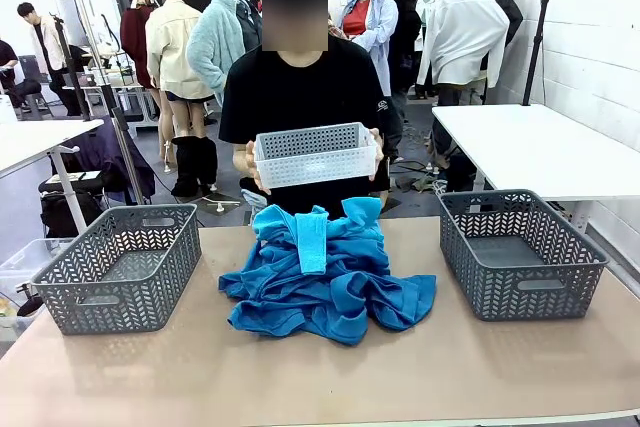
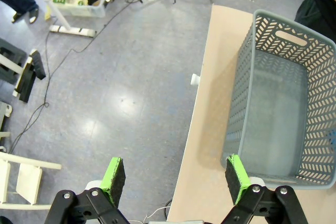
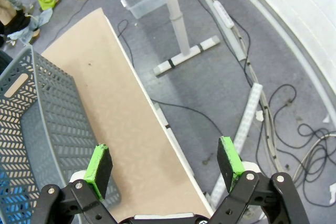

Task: Sort the tops and bottoms.
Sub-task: Lift clothes from the center of the table with your left hand.

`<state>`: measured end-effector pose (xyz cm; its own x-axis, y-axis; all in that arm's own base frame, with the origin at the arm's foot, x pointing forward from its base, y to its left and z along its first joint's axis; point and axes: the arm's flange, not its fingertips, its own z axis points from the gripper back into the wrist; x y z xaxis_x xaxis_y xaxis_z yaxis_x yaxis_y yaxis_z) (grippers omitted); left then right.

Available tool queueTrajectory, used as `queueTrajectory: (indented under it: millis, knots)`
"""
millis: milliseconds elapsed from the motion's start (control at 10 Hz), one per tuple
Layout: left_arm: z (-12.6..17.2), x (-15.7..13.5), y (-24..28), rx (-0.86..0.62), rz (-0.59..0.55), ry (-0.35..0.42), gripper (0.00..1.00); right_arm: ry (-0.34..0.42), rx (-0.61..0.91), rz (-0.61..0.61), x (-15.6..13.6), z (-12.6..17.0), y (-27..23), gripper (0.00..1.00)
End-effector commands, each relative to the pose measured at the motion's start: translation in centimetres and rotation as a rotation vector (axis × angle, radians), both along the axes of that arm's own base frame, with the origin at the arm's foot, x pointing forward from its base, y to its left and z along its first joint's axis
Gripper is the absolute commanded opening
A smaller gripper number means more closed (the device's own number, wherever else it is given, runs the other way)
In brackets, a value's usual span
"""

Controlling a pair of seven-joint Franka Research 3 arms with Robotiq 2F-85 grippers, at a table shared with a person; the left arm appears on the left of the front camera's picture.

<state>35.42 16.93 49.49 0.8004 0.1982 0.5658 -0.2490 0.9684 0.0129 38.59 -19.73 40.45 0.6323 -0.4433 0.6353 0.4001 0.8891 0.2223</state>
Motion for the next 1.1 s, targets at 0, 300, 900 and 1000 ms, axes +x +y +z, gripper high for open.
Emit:
queueTrajectory:
  millis: [0,300,900,1000]
  knots:
    - [-0.07,-0.16,0.09,0.014,0.000,0.010,1.00,0.003,-0.004,-0.004,-0.09,0.39,0.14,1.00]
    - [-0.07,-0.16,0.09,0.014,0.000,0.010,1.00,0.003,-0.004,-0.004,-0.09,0.39,0.14,1.00]
    - [-0.07,-0.16,0.09,0.014,0.000,0.010,1.00,0.003,-0.004,-0.004,-0.09,0.39,0.14,1.00]
    - [-0.07,-0.16,0.09,0.014,0.000,0.010,1.00,0.003,-0.004,-0.004,-0.09,0.39,0.14,1.00]
